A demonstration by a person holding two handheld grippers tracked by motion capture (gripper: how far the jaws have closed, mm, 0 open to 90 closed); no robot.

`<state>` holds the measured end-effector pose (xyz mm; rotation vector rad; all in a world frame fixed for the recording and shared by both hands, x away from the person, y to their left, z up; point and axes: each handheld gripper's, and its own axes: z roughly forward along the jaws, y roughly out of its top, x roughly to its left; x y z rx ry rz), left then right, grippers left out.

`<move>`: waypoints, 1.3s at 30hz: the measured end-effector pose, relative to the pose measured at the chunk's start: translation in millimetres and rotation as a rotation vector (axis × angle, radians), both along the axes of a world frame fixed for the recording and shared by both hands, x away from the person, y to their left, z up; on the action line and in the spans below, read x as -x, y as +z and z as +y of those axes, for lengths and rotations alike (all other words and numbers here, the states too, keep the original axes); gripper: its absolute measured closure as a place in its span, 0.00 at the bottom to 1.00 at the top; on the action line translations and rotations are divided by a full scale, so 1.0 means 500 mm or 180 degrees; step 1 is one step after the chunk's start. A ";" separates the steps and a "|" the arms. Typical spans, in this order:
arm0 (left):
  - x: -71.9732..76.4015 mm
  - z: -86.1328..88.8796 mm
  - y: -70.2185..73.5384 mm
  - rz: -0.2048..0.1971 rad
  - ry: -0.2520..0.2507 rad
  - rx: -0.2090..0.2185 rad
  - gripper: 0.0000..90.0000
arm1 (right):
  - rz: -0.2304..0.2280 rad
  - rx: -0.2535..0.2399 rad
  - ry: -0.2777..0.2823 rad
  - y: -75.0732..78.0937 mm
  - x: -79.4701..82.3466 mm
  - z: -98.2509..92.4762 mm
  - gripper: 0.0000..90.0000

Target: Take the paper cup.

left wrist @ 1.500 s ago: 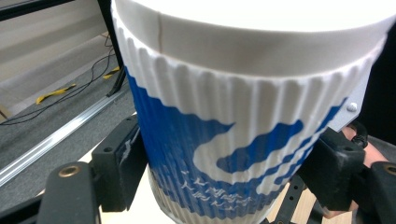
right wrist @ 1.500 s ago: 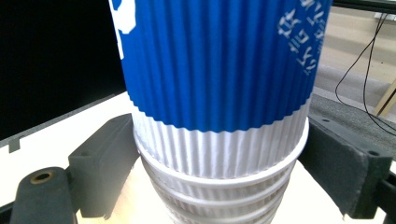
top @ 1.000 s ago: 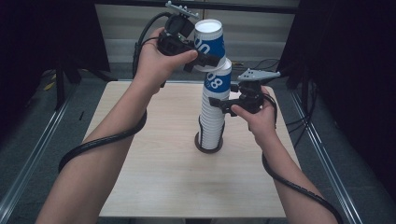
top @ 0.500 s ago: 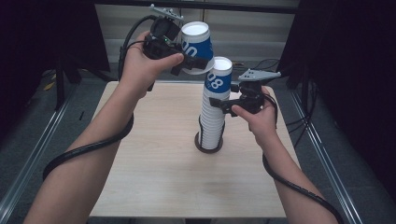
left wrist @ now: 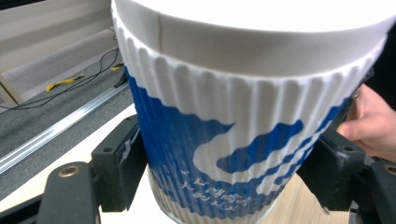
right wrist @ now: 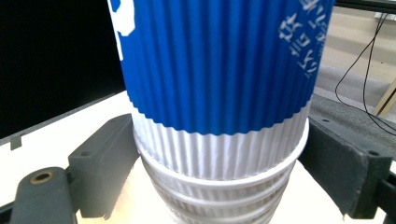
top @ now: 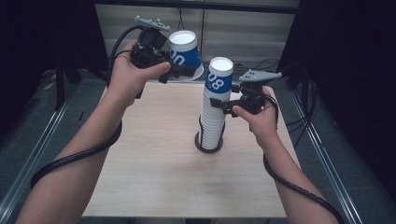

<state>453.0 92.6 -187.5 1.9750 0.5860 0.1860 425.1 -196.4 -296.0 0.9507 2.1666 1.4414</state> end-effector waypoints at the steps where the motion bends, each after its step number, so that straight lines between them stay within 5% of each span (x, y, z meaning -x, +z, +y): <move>1: 0.000 0.004 -0.002 -0.0016 0.0000 -0.0017 0.26 | -0.0004 -0.0002 -0.0001 0.000 0.000 0.000 0.14; 19: 0.003 0.043 -0.084 0.0075 -0.0020 -0.0074 0.26 | -0.0028 -0.0007 -0.0004 -0.002 0.003 -0.002 0.14; 39: 0.010 0.040 -0.166 0.0173 -0.0080 -0.0231 0.26 | -0.0053 -0.0068 0.0076 -0.004 0.027 -0.042 0.14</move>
